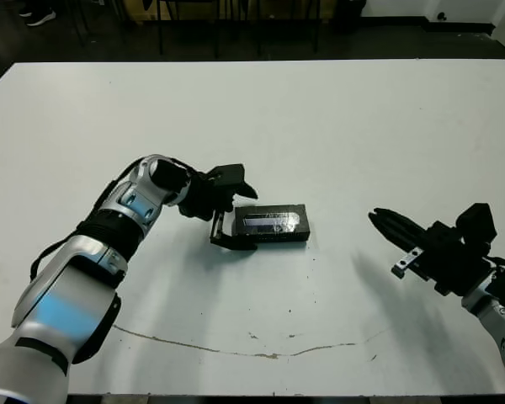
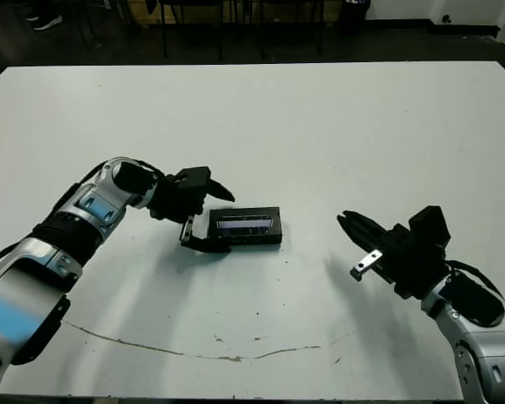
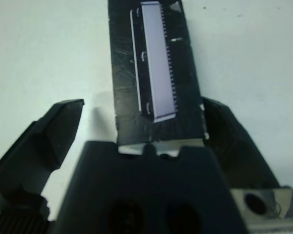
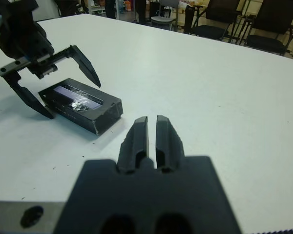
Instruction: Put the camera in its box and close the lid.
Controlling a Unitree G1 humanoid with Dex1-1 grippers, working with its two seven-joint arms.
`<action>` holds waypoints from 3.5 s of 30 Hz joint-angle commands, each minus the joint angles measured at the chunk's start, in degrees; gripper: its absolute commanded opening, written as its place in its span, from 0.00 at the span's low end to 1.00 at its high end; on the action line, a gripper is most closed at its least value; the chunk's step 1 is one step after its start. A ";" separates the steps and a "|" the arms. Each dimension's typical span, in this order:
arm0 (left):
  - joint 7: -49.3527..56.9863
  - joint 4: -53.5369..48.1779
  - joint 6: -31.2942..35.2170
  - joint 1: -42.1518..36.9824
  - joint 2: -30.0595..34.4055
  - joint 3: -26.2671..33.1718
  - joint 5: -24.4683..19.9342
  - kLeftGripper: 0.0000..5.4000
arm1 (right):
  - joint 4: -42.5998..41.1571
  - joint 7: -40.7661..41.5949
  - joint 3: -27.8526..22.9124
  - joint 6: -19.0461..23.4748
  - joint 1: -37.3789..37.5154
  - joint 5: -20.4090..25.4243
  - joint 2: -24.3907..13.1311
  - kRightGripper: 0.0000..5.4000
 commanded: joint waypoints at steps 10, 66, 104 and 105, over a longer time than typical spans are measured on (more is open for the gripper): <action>-3.77 -4.83 0.41 11.01 11.21 2.64 0.37 1.00 | 0.71 0.35 -0.03 -0.89 0.62 0.07 0.02 0.00; 63.87 -45.43 33.48 36.58 -21.06 0.61 0.20 0.00 | 6.33 0.23 1.60 -9.63 -0.10 -3.00 2.13 0.00; 55.14 -66.93 48.47 40.21 -11.61 16.49 -7.77 0.00 | 3.20 -1.50 1.76 -6.08 1.25 -3.80 2.20 0.00; 54.81 -69.00 48.52 40.98 -11.25 17.25 -8.76 0.00 | 3.03 -1.49 1.67 -6.00 1.31 -3.69 2.20 0.00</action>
